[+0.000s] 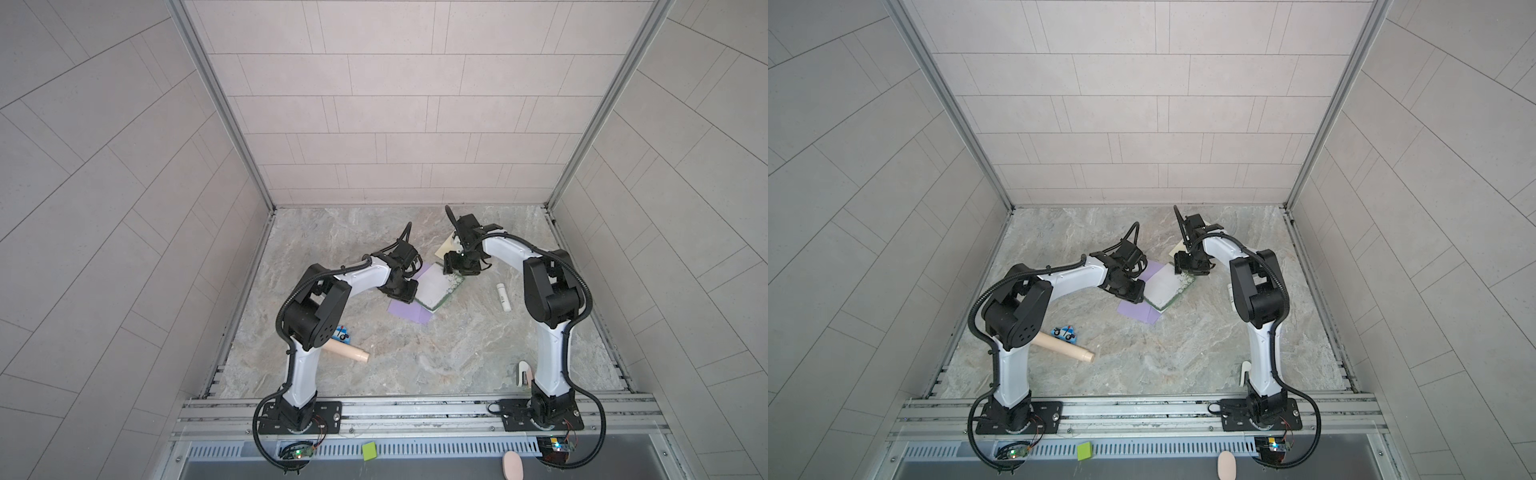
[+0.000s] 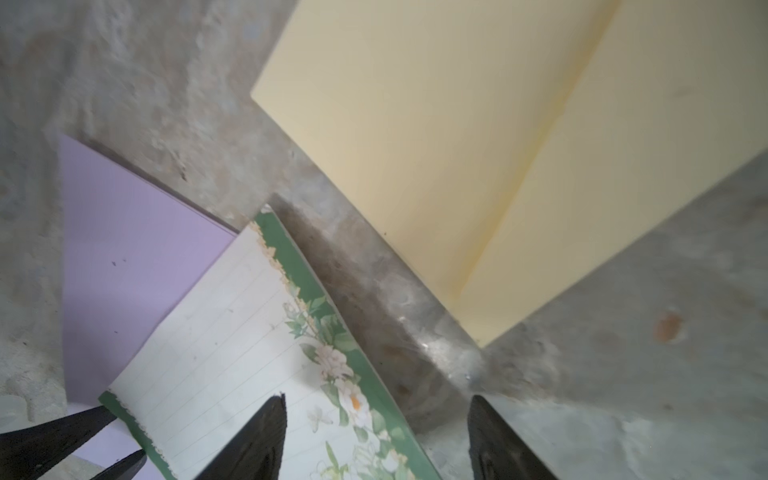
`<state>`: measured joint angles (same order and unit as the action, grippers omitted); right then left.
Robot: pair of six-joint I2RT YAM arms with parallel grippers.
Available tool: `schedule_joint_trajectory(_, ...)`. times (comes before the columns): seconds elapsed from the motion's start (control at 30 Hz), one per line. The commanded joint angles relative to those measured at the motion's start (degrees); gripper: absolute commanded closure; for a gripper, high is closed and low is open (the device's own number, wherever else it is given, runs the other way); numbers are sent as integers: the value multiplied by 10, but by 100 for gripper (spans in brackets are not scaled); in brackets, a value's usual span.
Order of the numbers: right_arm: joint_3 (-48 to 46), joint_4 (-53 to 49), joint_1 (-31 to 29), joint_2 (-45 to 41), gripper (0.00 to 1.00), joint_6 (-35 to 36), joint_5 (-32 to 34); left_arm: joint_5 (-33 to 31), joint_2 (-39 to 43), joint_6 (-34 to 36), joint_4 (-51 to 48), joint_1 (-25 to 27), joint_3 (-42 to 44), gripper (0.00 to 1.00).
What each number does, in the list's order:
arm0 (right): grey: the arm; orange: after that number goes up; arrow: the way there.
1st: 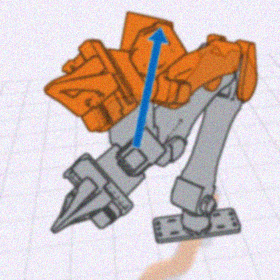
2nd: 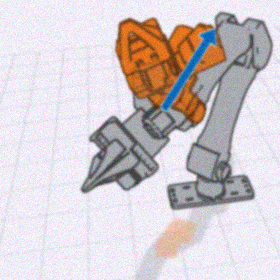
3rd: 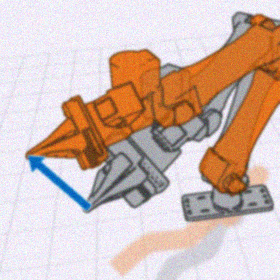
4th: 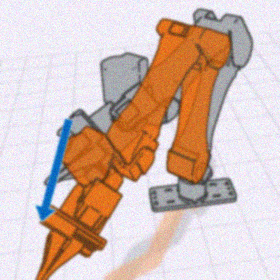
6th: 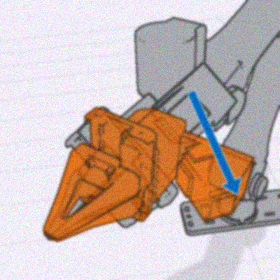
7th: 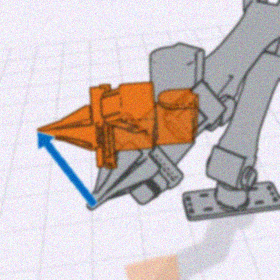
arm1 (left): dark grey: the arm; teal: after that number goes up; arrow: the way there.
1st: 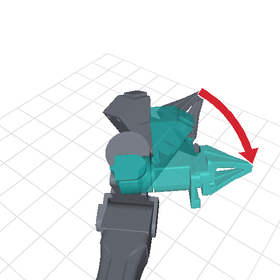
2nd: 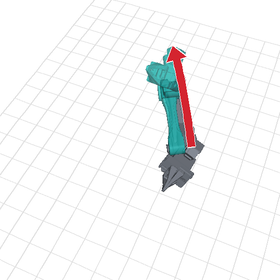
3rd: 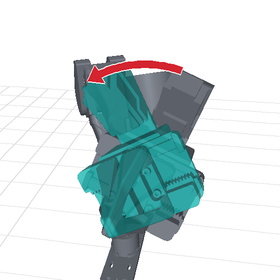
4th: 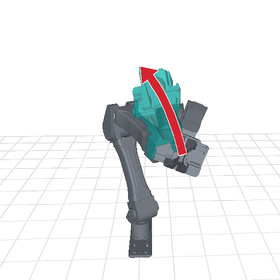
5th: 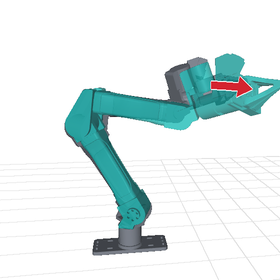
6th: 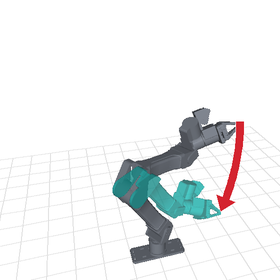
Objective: Place the letter into the envelope and seal it
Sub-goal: 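Lift the floral card edge with the right gripper while left holds the sheet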
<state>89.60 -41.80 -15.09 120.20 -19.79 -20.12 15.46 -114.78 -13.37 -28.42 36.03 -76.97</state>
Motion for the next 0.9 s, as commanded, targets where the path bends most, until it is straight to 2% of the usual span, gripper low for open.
schedule_joint_trajectory(0.0, -24, 4, -5, -8, 30, 11, -79, 4, -29, 12, -7, 1, 17, 62)
schedule_joint_trajectory(0.2, -121, 83, -3, -80, 38, -22, -172, 0, -32, 11, -5, 1, 16, 62)
schedule_joint_trajectory(0.43, -171, 97, -2, -167, 47, -35, -173, 7, -29, 11, 4, 1, 18, 62)
schedule_joint_trajectory(0.7, -195, 107, -1, -204, 89, -49, -192, 68, 6, 10, 40, 0, 32, 60)
schedule_joint_trajectory(0.8, -196, 106, -1, -230, 98, -47, -207, 103, 38, 8, 69, -5, 42, 57)
schedule_joint_trajectory(0.87, -193, 103, 0, -252, 100, -46, -216, 122, 59, 8, 81, -9, 42, 55)
